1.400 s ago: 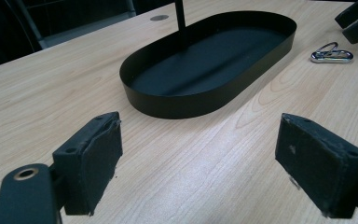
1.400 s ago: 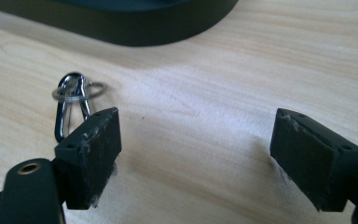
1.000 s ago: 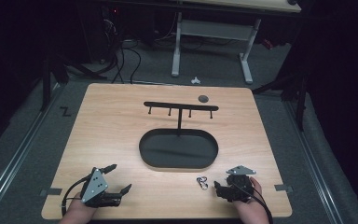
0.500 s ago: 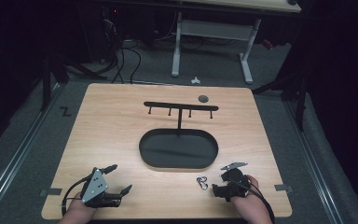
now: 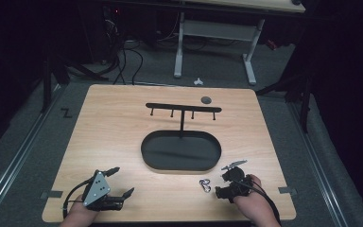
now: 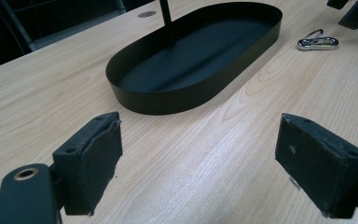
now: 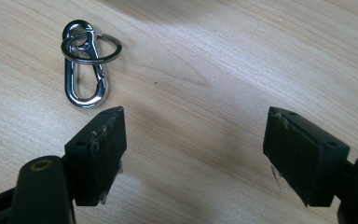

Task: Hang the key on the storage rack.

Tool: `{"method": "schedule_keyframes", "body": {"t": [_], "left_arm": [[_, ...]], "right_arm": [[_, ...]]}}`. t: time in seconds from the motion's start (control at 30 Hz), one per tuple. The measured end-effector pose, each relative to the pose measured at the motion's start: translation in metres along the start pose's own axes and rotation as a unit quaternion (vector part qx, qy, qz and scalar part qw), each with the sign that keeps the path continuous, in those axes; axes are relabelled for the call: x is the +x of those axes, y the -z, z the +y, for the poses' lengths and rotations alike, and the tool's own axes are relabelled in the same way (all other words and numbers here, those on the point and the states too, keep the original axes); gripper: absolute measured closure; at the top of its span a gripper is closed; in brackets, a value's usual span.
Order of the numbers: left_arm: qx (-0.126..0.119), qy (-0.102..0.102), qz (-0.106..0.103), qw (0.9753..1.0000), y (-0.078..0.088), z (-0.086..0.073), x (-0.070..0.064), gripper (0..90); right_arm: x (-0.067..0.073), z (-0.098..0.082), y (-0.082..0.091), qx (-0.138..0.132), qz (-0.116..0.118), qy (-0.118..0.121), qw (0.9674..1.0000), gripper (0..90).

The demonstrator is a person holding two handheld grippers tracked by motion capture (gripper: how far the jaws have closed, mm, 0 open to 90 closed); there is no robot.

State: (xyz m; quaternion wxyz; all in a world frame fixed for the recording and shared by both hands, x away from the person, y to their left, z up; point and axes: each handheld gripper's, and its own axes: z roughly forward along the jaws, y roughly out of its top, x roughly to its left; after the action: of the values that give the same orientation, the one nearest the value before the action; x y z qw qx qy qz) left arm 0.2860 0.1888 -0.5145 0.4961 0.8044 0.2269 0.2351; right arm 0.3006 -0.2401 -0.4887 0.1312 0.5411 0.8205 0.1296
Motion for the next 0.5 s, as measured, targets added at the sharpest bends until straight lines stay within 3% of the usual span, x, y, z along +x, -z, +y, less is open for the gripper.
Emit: {"method": "schedule_keyframes", "body": {"t": [0.1,0.2,0.43,0.5], "left_arm": [[0.0,-0.001,-0.001,1.0,0.0,0.0,0.0,15.2],[0.0,-0.003,-0.001,1.0,0.0,0.0,-0.001,15.2],[0.002,-0.006,-0.004,1.0,-0.001,0.001,0.0,15.2],[0.001,-0.007,-0.003,1.0,0.0,0.001,0.0,15.2]], "right_arm": [[0.0,0.007,0.001,0.019,0.006,0.015,0.9997,21.0],[-0.001,0.013,0.002,0.028,0.017,0.01,0.9994,21.1],[0.001,0.024,0.007,0.056,0.015,0.037,0.9977,16.6],[0.004,0.025,0.008,0.07,0.011,0.068,0.9952,15.3]]}}
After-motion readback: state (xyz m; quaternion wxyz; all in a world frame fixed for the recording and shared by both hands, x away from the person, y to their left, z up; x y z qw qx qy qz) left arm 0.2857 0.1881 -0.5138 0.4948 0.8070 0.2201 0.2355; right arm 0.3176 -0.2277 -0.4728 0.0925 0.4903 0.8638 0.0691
